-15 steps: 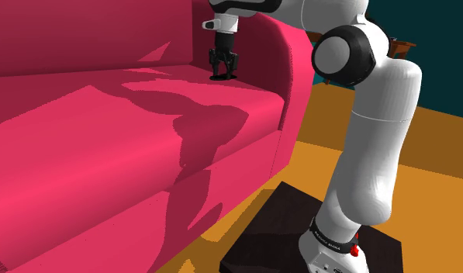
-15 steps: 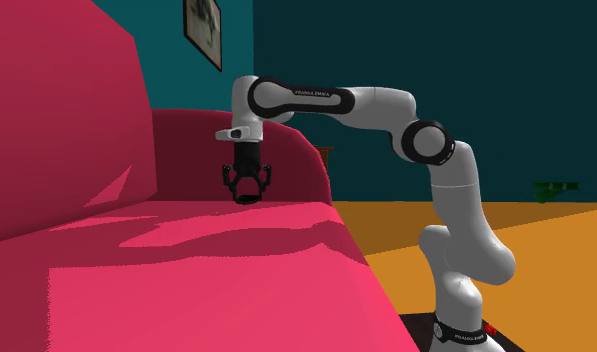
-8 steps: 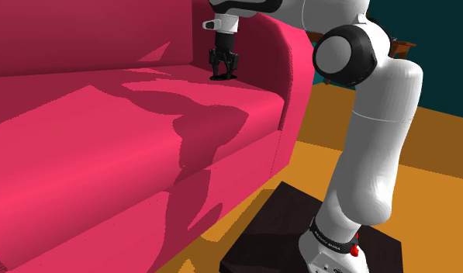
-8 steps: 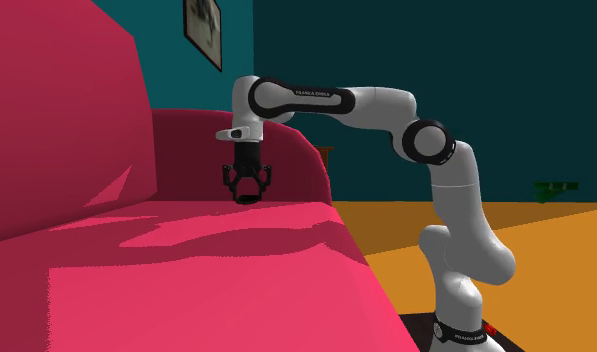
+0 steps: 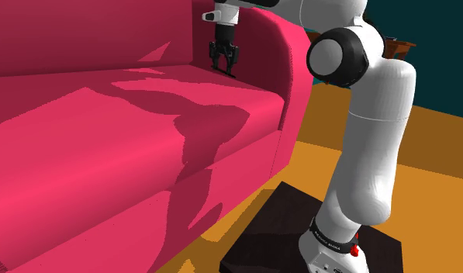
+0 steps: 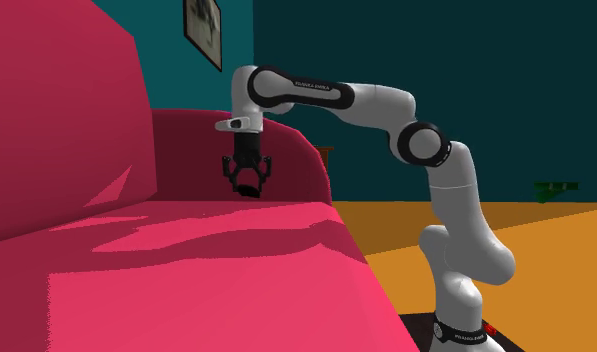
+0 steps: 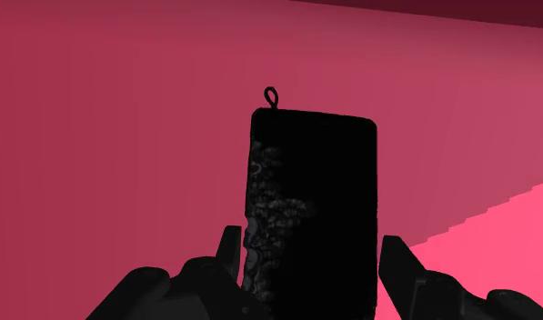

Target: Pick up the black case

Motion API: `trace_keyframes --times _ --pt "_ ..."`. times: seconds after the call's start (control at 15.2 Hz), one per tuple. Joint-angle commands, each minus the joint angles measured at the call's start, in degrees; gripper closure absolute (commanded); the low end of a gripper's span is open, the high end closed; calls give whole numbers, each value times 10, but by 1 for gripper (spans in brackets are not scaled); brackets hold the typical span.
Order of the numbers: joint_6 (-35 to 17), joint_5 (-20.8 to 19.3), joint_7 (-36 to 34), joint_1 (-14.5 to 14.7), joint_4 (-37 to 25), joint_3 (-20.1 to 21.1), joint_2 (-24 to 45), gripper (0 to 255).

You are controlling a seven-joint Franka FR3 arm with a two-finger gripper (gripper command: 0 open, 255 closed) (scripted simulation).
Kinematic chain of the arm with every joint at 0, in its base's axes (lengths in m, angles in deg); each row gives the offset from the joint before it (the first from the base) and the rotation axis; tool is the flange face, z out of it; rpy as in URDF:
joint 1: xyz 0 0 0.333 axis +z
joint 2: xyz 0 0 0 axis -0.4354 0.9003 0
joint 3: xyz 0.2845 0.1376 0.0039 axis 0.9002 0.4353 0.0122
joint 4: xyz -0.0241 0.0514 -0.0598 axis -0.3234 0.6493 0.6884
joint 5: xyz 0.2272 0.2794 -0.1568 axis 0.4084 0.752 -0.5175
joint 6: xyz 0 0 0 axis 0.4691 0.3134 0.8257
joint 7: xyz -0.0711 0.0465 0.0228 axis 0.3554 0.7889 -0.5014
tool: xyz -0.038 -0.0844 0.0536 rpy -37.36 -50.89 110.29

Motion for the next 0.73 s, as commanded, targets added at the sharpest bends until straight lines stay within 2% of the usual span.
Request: trace_keyframes --times 0.0,0.53,0.66 --pt "20 5 3 -5 -30 -1 11 255" --pt "118 37 12 -38 -187 -5 74 255" --pt "121 38 12 -39 -191 -5 76 255"
